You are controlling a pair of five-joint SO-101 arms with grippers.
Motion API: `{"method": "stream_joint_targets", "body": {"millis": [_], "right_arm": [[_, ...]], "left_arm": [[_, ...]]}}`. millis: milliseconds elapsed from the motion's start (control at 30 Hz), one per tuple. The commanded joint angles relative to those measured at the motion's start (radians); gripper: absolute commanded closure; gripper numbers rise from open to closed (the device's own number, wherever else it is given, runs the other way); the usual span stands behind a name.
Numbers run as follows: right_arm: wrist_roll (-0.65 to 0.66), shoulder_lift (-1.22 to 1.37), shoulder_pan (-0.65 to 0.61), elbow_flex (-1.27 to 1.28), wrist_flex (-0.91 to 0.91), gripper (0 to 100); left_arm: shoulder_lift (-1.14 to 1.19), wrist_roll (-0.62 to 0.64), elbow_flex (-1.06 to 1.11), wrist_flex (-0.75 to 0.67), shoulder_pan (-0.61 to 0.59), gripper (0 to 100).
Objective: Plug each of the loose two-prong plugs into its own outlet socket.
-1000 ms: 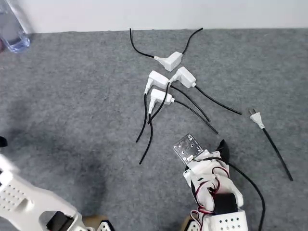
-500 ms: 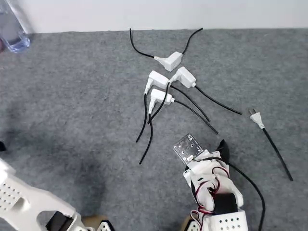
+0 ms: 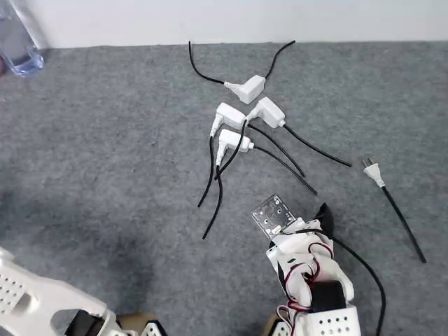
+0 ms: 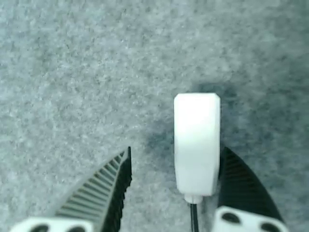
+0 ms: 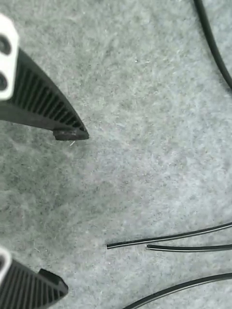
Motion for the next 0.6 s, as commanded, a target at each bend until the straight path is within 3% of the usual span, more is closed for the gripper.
{"method": "stream_joint_targets", "body": {"millis": [0, 267, 567], "right_arm": [[-0.003, -0.013, -0.008, 0.014, 0.005, 58.9], [-0.003, -0.013, -0.008, 0.014, 0.005, 58.9], [-0.003, -0.013, -0.008, 0.014, 0.005, 58.9]], "left_arm": [[-0.005, -0.003, -0.041, -0.018, 0.023, 73], [-0.006, 0.015, -0.088, -0.023, 0.006, 74], [0.032, 0.043, -0.105, -0.002, 0.051, 98]]}}
